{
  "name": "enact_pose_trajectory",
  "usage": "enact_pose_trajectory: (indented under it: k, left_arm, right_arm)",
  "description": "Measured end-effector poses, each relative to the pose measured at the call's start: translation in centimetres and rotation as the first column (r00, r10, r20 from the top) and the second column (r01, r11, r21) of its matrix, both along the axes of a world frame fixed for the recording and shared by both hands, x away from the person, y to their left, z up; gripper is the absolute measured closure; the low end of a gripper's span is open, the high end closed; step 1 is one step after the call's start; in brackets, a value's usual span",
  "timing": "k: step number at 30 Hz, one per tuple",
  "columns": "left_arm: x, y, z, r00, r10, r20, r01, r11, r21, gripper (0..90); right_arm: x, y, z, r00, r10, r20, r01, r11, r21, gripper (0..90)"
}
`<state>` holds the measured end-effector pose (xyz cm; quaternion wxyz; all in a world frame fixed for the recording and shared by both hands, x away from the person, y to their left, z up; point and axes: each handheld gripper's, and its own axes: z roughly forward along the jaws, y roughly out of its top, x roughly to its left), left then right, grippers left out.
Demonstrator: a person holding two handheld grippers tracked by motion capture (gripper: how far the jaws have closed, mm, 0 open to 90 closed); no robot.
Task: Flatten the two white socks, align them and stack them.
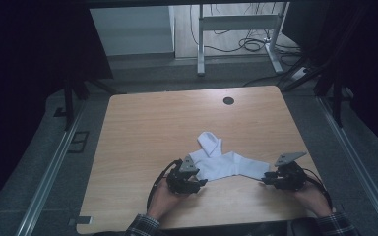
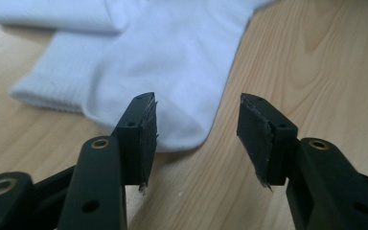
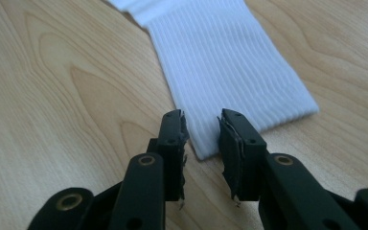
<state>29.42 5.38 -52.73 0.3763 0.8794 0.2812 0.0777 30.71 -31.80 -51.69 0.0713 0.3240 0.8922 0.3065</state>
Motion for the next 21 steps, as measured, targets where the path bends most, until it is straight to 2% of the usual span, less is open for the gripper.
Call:
enact_pose_trajectory:
  k: [2, 3, 6, 7, 9, 11, 15, 17, 18, 19, 20, 21]
  left_arm:
    - [0.0, -0.2, -0.6, 1.0000, -0.004, 0.002, 0.004, 0.9993, 0.036, 49.0]
    - [-0.1, -0.1, -0.9, 0.9997, -0.009, 0.024, 0.007, 0.9988, 0.049, 49.1]
    - [-0.2, -0.1, -0.8, 0.9992, 0.013, 0.038, -0.015, 0.9989, 0.044, 51.6]
    - [-0.3, 0.0, -0.7, 0.9981, 0.016, 0.060, -0.018, 0.9989, 0.044, 51.9]
    - [-0.4, 0.1, -0.4, 0.9974, 0.017, 0.070, -0.018, 0.9995, 0.024, 51.9]
    - [-0.4, 0.3, -0.3, 0.9960, 0.016, 0.087, -0.018, 0.9995, 0.027, 51.5]
    - [0.0, 0.2, -0.6, 0.9969, 0.016, 0.077, -0.019, 0.9991, 0.037, 50.6]
    - [0.0, 0.2, -1.1, 0.9974, 0.011, 0.071, -0.014, 0.9989, 0.045, 51.0]
    - [0.0, 0.2, -1.2, 0.9976, 0.015, 0.067, -0.017, 0.9994, 0.031, 52.7]
    - [0.0, 0.3, -1.2, 0.9975, 0.018, 0.068, -0.021, 0.9994, 0.030, 58.8]
    - [-0.1, 0.4, -1.2, 0.9978, 0.017, 0.064, -0.019, 0.9994, 0.028, 62.1]
    - [-0.1, 0.4, -1.2, 0.9978, 0.017, 0.064, -0.019, 0.9994, 0.028, 67.2]
  right_arm:
    - [-0.3, 0.1, -0.3, 0.9996, 0.013, 0.027, -0.012, 1.000, -0.011, 68.4]
    - [-0.4, 0.1, -0.3, 0.9991, 0.008, 0.041, -0.008, 1.000, -0.015, 69.3]
    - [-0.5, 0.2, -0.3, 0.9989, -0.005, 0.047, 0.006, 1.000, -0.016, 72.0]
    - [-0.5, 0.4, -0.3, 0.9987, -0.001, 0.050, 0.002, 1.000, -0.028, 71.5]
    - [-0.6, 0.4, -0.2, 0.9987, -0.002, 0.051, 0.004, 0.999, -0.033, 70.1]
    - [-0.6, 0.4, 0.1, 0.9980, -0.006, 0.063, 0.007, 1.000, -0.012, 68.1]
    - [-0.2, 0.7, 0.4, 0.9965, -0.004, 0.083, 0.003, 1.000, 0.014, 65.3]
    - [0.2, 1.0, 0.0, 0.9981, 0.010, 0.061, -0.010, 1.000, 0.007, 64.8]
    - [0.2, 1.1, -0.2, 0.9977, 0.014, 0.066, -0.014, 1.000, 0.002, 65.8]
    - [0.2, 1.2, -0.3, 0.9973, 0.013, 0.072, -0.013, 1.000, 0.004, 68.2]
    - [0.1, 1.2, -0.3, 0.9962, 0.015, 0.086, -0.014, 1.000, -0.019, 73.0]
    - [0.1, 1.2, -0.3, 0.9962, 0.015, 0.086, -0.014, 1.000, -0.019, 73.0]
